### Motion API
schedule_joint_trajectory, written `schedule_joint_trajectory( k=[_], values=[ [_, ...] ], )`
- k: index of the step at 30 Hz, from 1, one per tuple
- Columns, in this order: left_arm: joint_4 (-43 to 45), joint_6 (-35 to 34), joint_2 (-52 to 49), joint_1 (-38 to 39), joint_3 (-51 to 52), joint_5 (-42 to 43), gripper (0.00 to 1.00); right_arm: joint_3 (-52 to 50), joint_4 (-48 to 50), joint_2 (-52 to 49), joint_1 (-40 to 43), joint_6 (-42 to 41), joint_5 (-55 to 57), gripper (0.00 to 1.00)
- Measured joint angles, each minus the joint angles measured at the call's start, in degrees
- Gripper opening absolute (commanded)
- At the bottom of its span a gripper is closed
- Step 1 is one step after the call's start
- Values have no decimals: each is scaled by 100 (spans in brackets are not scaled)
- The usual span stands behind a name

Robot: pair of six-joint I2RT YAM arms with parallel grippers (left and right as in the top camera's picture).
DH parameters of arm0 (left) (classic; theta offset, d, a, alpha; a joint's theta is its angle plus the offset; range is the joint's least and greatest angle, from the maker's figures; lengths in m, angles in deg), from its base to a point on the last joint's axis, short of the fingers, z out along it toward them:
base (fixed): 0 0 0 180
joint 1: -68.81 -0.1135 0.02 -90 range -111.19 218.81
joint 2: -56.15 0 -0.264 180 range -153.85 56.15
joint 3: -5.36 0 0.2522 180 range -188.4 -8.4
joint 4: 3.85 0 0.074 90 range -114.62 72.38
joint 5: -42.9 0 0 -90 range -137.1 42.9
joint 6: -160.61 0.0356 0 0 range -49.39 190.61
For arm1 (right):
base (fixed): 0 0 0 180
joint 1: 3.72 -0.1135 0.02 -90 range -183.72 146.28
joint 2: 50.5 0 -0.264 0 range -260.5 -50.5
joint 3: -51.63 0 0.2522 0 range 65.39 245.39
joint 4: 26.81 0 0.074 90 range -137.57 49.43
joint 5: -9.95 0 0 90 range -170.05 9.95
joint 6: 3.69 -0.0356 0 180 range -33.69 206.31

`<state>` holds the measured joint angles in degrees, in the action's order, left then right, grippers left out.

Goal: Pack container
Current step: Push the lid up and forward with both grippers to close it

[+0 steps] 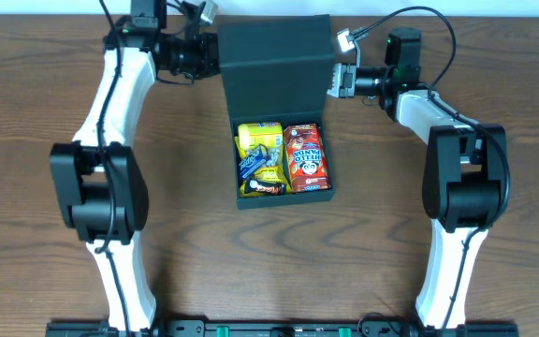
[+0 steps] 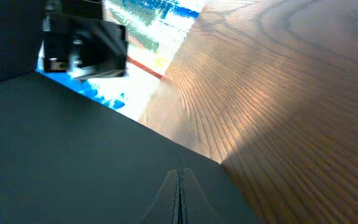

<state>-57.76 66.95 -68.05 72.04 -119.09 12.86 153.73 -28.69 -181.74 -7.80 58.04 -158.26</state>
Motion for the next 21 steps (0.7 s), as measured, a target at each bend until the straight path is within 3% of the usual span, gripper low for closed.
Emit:
schedule_joint_trajectory(
  k=[10,21],
  values=[
    [-876,966,164,0,-2,-175,6,0,-140,0,0,0,-68,2],
    [-1119,1145,164,0,-2,-321,6,0,-138,0,173,0,-111,2]
  ],
)
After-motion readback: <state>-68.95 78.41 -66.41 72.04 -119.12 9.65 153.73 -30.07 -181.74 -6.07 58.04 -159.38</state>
